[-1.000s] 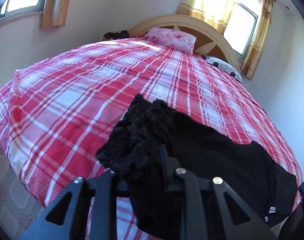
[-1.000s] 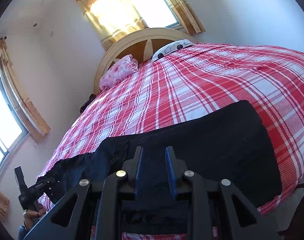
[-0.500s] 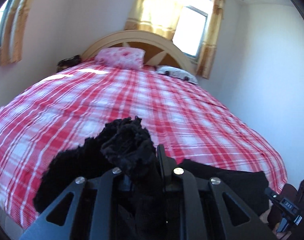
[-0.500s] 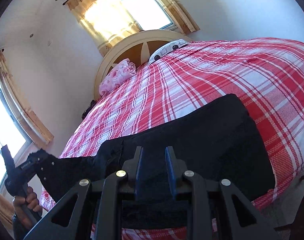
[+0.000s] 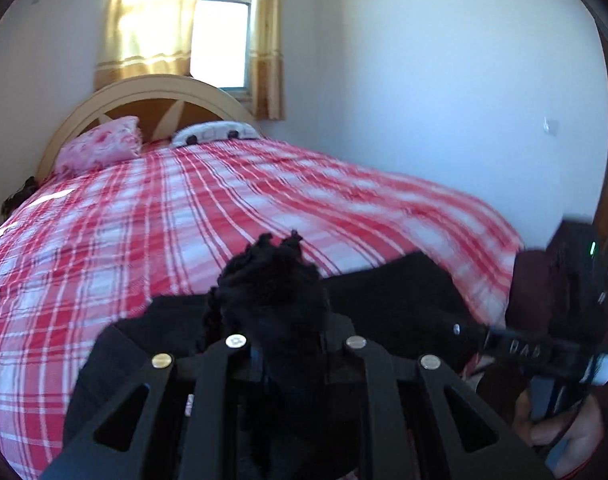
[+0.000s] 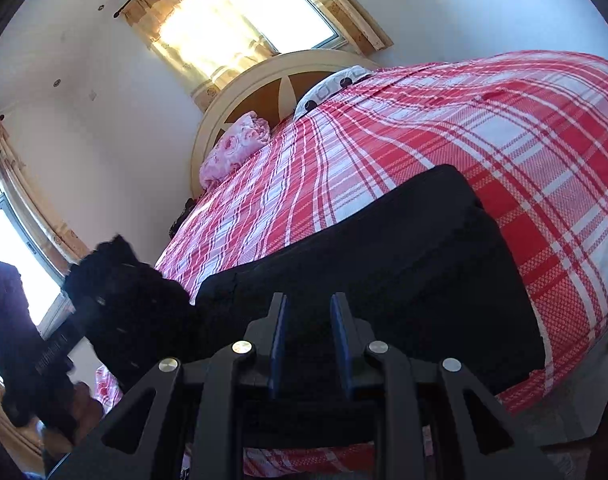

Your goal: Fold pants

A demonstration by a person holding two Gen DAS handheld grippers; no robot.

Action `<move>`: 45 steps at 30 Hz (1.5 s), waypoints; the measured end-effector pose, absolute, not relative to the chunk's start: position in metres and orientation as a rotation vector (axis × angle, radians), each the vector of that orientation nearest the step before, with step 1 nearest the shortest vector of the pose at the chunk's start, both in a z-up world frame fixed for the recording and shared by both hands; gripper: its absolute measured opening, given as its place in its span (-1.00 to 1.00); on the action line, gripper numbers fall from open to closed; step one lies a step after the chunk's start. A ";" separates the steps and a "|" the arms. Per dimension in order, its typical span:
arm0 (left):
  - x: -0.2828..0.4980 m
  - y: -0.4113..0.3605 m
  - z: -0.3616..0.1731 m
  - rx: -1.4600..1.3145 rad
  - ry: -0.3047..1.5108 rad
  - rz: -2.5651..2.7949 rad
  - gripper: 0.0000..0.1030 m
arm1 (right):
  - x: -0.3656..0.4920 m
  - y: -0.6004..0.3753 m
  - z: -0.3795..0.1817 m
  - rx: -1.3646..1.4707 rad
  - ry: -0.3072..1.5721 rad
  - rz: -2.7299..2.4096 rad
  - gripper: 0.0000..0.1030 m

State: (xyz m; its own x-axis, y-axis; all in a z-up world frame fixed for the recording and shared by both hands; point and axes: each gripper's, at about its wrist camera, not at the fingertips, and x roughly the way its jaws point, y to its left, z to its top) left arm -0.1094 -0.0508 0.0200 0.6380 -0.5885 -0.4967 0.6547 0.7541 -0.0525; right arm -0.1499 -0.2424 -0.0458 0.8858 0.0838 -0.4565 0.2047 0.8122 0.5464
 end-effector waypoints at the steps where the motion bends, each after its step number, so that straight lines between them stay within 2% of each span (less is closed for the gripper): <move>1: -0.110 -0.056 0.011 0.151 0.545 -0.721 -0.69 | -0.150 -0.242 -0.046 0.621 0.490 -0.068 -0.53; 10: -0.102 -0.048 0.018 0.129 0.557 -0.711 -0.68 | -0.146 -0.242 -0.053 0.632 0.520 -0.053 -0.53; 19: -0.090 -0.091 0.022 0.179 0.564 -0.677 -0.68 | -0.140 -0.234 -0.054 0.618 0.538 -0.034 -0.52; 21: -0.084 -0.106 0.014 0.233 0.612 -0.674 -0.56 | -0.142 -0.237 -0.054 0.623 0.532 -0.042 -0.52; 23: -0.086 -0.113 0.004 0.278 0.672 -0.718 -0.16 | -0.143 -0.240 -0.055 0.629 0.535 -0.055 -0.52; 25: -0.099 -0.112 0.000 0.330 0.673 -0.798 0.14 | -0.146 -0.243 -0.055 0.636 0.534 -0.062 -0.52; 27: -0.111 -0.102 0.004 0.349 0.624 -0.821 0.24 | -0.149 -0.245 -0.053 0.636 0.523 -0.066 -0.52; 29: -0.119 -0.079 0.018 0.320 0.583 -0.855 0.46 | -0.152 -0.247 -0.052 0.635 0.515 -0.068 -0.52; 30: -0.119 -0.066 0.025 0.298 0.563 -0.850 0.51 | -0.152 -0.247 -0.053 0.636 0.515 -0.065 -0.52; 34: -0.113 0.012 0.059 0.196 0.465 -0.705 0.76 | -0.154 -0.244 -0.048 0.669 0.483 0.035 -0.53; 38: -0.103 0.073 0.065 0.131 0.447 -0.528 0.80 | -0.147 -0.213 -0.043 0.651 0.518 0.331 -0.45; 41: -0.099 0.098 0.054 0.106 0.480 -0.453 0.80 | -0.134 -0.190 -0.050 0.644 0.584 0.424 -0.11; 45: -0.104 0.104 0.036 0.127 0.520 -0.403 0.80 | -0.108 -0.171 -0.058 0.603 0.646 0.458 -0.10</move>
